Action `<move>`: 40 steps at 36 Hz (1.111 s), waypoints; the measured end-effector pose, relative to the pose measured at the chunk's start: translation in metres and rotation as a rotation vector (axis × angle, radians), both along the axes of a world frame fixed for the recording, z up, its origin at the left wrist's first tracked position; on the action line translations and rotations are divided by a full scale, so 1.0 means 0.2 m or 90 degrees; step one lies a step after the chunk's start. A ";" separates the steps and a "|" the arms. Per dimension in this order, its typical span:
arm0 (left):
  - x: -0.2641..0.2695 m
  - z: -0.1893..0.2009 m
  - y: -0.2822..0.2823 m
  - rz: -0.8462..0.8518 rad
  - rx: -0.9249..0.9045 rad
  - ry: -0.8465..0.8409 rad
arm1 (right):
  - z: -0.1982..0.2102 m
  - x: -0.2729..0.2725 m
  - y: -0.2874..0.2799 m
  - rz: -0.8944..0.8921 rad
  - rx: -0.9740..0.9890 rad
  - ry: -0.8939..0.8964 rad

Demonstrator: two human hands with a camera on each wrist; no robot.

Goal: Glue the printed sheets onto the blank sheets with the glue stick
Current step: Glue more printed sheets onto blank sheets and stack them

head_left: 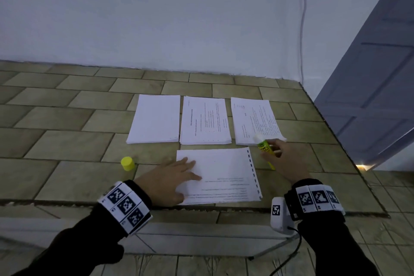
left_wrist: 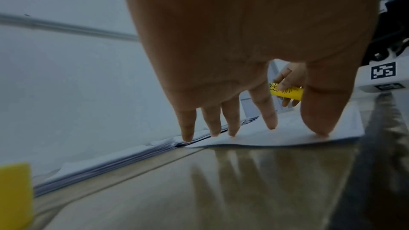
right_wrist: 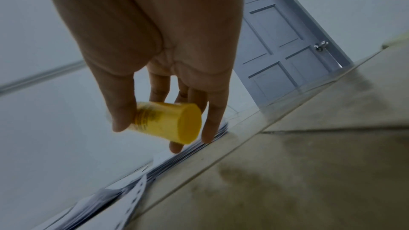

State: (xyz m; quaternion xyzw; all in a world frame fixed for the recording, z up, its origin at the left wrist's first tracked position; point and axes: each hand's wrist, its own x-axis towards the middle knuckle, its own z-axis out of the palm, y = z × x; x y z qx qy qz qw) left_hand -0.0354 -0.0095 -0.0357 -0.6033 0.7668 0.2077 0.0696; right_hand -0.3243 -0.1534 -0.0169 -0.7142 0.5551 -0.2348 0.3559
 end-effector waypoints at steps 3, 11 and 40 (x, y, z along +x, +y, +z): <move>0.02 0.00 0.01 0.050 -0.004 0.098 | 0.01 0.02 0.01 0.025 -0.020 -0.014; 0.01 -0.08 0.00 0.261 -0.107 0.025 | 0.06 0.19 0.03 0.051 -0.045 -0.078; -0.01 -0.26 -0.02 0.269 -0.190 -0.051 | 0.04 0.86 0.16 0.269 -0.129 0.080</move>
